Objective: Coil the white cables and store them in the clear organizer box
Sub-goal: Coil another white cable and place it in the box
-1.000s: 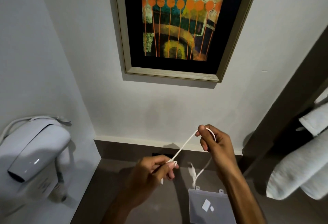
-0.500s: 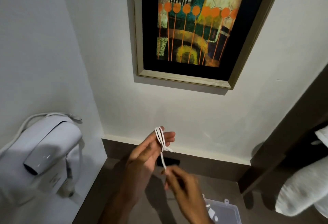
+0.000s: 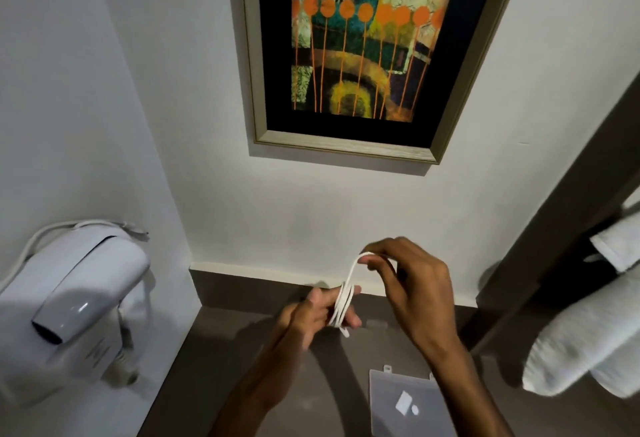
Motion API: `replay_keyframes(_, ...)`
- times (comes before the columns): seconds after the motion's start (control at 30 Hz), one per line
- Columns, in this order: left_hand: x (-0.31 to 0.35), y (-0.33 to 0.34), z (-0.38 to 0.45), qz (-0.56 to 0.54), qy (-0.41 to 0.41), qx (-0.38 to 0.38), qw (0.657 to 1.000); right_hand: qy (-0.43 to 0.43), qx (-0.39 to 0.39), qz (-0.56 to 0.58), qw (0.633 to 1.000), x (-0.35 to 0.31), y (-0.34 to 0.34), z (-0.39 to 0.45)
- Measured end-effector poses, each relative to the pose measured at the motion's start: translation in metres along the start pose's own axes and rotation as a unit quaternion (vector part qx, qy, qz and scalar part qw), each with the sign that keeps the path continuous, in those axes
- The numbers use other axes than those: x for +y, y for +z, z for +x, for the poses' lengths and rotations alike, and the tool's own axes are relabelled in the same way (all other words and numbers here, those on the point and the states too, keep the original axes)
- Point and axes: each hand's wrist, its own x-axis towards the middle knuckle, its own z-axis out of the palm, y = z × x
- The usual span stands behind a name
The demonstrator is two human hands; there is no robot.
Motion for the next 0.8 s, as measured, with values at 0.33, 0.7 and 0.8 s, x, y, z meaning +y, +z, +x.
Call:
replay_keyframes(0.33,0.004,-0.012,0.0,-0.01,0.059,0.098,0.993,0.074,-0.207,0.015,0.976,-0.036,0.059,-0.076)
replay_keyframes(0.7,0.0,0.005,-0.009,0.111,0.043,-0.024,0.993,-0.132,-0.103,0.012,0.986,-0.013,-0.037,0.002)
replay_keyframes(0.8,0.015,0.013,-0.009,0.066,0.048,-0.086,0.993,-0.099,-0.123,0.145,0.977,0.001,-0.038,0.024)
